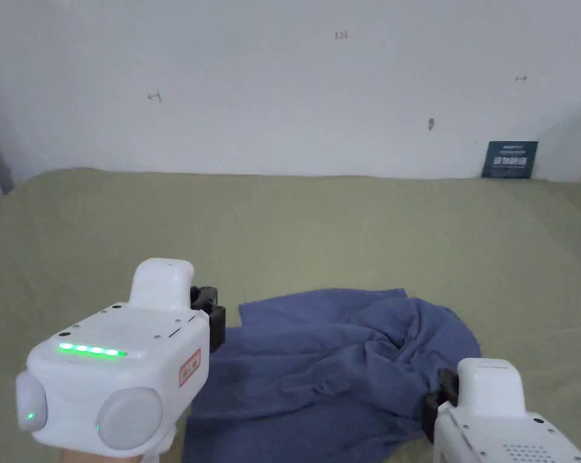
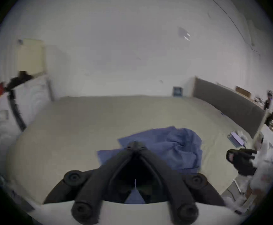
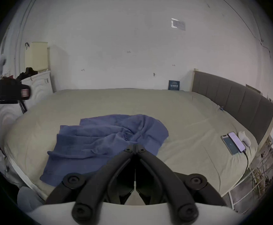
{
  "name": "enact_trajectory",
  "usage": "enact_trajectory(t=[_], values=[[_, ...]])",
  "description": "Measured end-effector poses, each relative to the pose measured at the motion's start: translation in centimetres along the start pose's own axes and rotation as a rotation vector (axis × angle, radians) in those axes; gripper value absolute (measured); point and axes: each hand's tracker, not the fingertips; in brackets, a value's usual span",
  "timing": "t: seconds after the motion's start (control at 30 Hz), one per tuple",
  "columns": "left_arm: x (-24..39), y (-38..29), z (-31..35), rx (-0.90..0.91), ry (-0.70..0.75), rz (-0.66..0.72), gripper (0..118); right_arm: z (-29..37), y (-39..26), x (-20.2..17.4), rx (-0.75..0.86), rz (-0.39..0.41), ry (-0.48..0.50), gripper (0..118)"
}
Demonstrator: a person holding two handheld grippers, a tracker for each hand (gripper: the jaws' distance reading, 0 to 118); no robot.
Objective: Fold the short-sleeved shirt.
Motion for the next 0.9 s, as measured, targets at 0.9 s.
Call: enact_trajectory(t=[0.9], values=[[-8.5, -3.2, -14.2, -0.451, -0.028, 0.144, 0, -4.8, 2.1, -4.6, 0.015, 0.043, 0.077, 1]])
